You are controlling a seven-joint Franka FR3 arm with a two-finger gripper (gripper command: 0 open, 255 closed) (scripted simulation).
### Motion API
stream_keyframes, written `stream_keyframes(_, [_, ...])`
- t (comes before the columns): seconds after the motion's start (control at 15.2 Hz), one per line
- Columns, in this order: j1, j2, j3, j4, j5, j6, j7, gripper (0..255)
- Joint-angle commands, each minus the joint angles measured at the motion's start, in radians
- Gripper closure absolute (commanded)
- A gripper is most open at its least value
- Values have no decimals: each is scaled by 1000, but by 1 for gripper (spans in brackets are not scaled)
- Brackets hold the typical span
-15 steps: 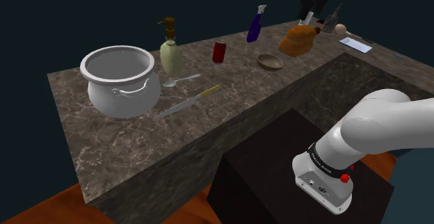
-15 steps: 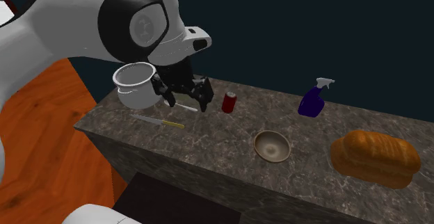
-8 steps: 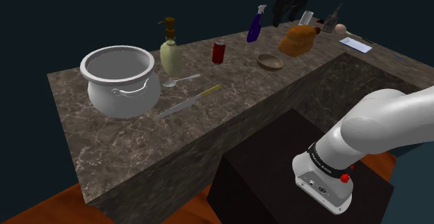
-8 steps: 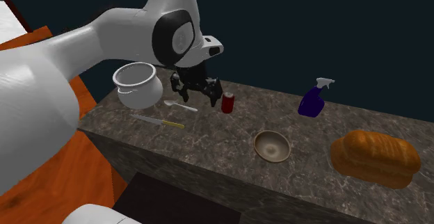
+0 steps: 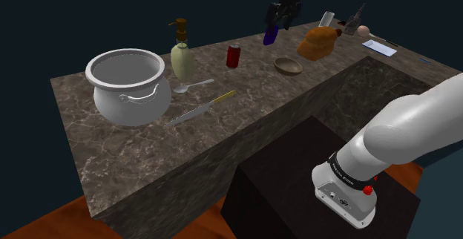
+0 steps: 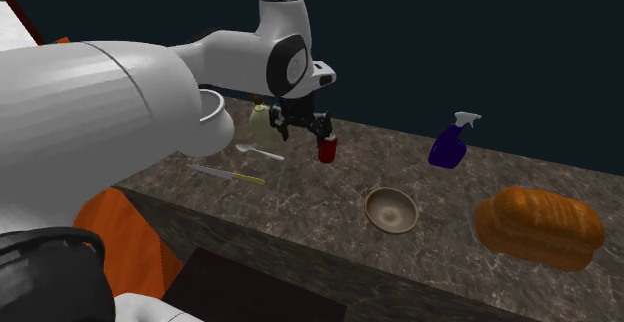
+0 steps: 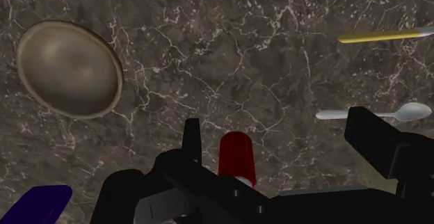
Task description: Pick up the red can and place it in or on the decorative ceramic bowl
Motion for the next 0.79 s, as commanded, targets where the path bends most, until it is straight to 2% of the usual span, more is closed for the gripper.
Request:
stream_keyframes(0.0, [0, 76, -3, 21, 7, 52, 4, 0])
stream_keyframes(0.73, [-2, 496, -10, 294, 57, 184, 7, 0])
